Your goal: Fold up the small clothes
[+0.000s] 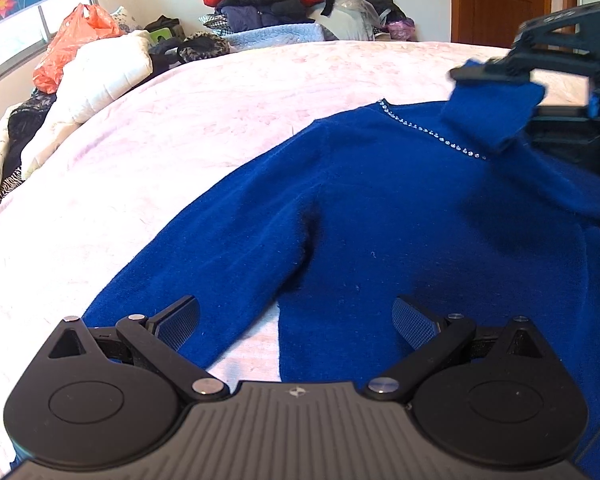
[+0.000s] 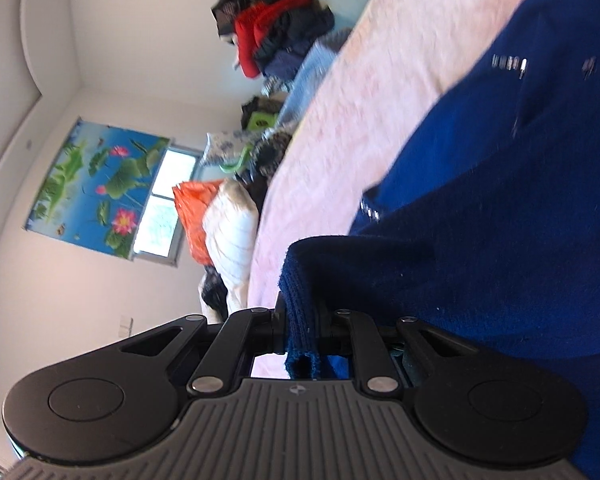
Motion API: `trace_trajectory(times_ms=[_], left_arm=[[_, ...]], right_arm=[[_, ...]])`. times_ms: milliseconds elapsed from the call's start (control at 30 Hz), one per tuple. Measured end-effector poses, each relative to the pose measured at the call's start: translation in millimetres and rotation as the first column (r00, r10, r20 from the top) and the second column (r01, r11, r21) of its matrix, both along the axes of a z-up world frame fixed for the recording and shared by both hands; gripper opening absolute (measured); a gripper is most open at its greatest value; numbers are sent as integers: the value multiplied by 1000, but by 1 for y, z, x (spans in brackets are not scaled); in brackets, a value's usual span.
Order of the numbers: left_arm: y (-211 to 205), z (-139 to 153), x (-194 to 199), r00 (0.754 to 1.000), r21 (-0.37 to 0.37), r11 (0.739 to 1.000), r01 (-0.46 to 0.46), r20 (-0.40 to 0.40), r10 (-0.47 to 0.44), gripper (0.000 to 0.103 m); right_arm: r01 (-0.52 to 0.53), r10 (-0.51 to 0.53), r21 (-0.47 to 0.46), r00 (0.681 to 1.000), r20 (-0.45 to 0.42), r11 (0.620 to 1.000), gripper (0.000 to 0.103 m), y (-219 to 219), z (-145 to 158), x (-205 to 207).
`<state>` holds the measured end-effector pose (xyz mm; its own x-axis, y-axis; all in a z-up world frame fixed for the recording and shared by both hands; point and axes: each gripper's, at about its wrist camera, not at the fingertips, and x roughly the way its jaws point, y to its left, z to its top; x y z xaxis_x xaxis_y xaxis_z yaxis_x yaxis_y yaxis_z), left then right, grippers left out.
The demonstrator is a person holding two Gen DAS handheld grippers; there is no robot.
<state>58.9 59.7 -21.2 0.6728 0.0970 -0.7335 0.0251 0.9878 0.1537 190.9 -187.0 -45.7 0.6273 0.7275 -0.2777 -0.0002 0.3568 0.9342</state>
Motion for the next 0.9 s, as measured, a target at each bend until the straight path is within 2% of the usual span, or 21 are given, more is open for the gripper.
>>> trace_trajectory(times_ms=[300, 333, 400, 433, 467, 600, 733, 833, 900], left_arm=[[5, 1, 1, 1000, 12, 1000, -4, 1, 4, 103], [6, 1, 1, 1000, 11, 1000, -7, 1, 7, 103], [7, 2, 1, 1000, 10, 1000, -13, 1, 13, 103], [8, 2, 1, 1000, 10, 1000, -14, 0, 14, 103], [9, 3, 0, 1000, 10, 1000, -13, 1, 13, 103], [14, 5, -1, 1000, 19, 1000, -23, 10, 22, 103], [22, 8, 0, 999, 3, 999, -46, 12, 46, 103], [27, 9, -2, 998, 8, 998, -58, 16, 58, 103], [29, 8, -4, 998, 12, 998, -64, 12, 64, 103]], right_arm=[[-75, 72, -56, 996, -56, 996, 21, 40, -9, 18], [-83, 79, -62, 995, -61, 995, 26, 43, -10, 21], [-101, 95, -64, 991, -90, 993, 50, 49, -14, 28], [-113, 106, -61, 989, -101, 992, 72, 53, -16, 31], [-132, 125, -63, 987, -97, 989, 75, 57, -17, 33], [-186, 185, -106, 983, -14, 977, 74, 64, 2, 27], [-159, 166, -152, 986, 31, 976, 74, 58, 17, 22], [-120, 125, -259, 992, 4, 958, 74, 55, 11, 26], [-127, 120, -267, 992, -44, 955, 77, 52, -1, 30]])
